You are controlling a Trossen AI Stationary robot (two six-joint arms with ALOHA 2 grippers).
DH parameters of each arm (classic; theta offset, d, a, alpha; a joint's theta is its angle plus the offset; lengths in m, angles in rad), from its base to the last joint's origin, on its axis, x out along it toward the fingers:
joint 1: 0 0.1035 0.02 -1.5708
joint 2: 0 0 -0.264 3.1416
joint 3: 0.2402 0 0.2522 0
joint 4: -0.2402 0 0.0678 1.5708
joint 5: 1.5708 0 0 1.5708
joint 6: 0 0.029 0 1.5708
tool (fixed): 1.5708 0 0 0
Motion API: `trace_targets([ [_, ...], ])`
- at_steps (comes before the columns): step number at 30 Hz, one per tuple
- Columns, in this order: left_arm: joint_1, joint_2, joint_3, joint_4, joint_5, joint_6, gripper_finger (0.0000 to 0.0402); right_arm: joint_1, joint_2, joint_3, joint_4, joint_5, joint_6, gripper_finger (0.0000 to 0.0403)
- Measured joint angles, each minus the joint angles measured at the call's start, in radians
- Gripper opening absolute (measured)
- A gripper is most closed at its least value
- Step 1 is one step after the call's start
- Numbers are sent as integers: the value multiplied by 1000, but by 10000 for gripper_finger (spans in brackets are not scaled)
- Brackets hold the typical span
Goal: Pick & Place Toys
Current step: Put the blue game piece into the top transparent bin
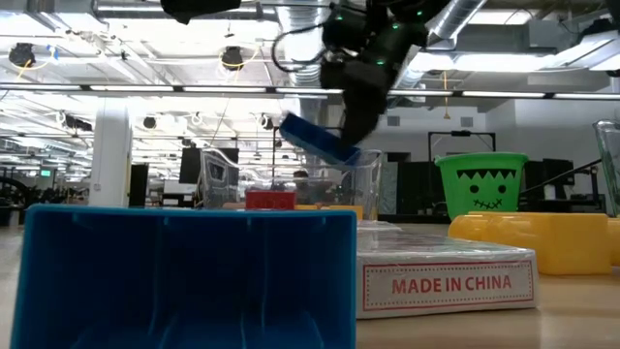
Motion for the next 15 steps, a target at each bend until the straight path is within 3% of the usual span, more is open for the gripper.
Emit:
trace_targets([
  [15,8,0,0,-3,0,-1,290,-7,1,3,-6,0,-10,164],
])
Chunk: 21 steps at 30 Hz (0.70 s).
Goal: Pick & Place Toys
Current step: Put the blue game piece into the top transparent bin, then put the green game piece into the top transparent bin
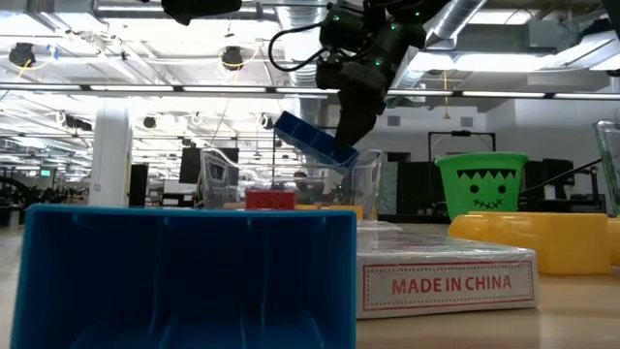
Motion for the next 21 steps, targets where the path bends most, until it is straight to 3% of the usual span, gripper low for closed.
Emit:
trace_targets([
  [7,0,0,0,0,0,0,290,-1,0,0,5,0,0,176],
  [21,0,0,0,-3,0,-1,290,-1,0,0,12,0,9,259],
])
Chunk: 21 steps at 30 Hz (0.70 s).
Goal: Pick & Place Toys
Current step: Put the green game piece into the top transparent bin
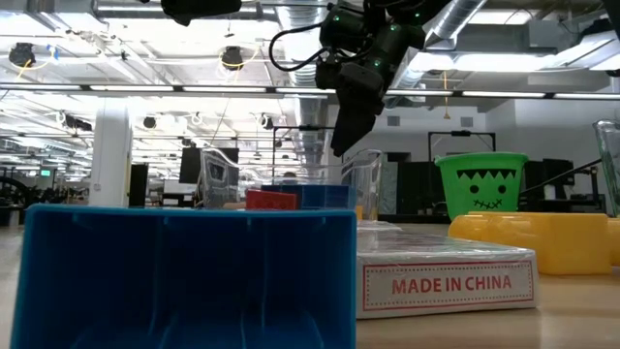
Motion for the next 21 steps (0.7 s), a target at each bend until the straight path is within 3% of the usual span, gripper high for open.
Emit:
trace_targets([
  [11,0,0,0,-1,0,0,290,23,-138,1,1,0,61,265],
  [17,0,0,0,-7,0,0,290,121,-255,-3,-4,1,139,265],
  [21,0,0,0,-11,0,-1,290,231,-296,-3,-26,100,206,265],
])
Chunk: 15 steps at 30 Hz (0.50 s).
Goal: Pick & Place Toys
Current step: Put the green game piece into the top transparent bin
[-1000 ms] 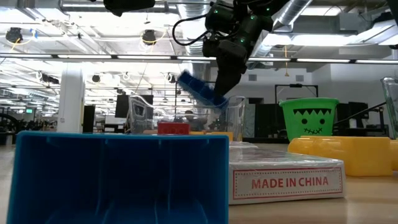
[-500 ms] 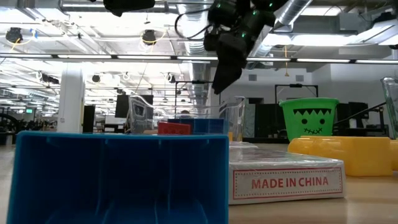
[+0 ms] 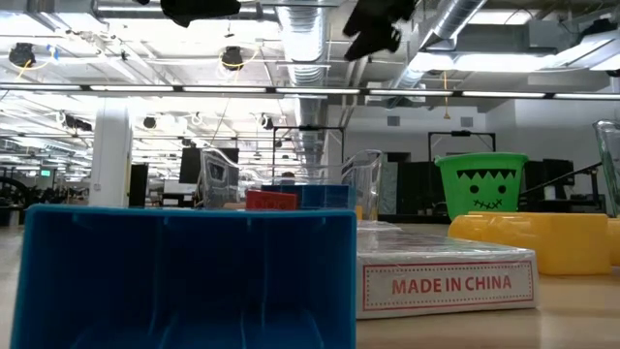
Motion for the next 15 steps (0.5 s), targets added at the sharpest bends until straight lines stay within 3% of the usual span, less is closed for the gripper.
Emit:
trace_targets([
  [9,0,0,0,-1,0,-9,290,281,-22,-1,-167,493,221,265],
  [15,0,1,0,-1,0,-9,290,414,-30,-2,-460,850,521,265],
])
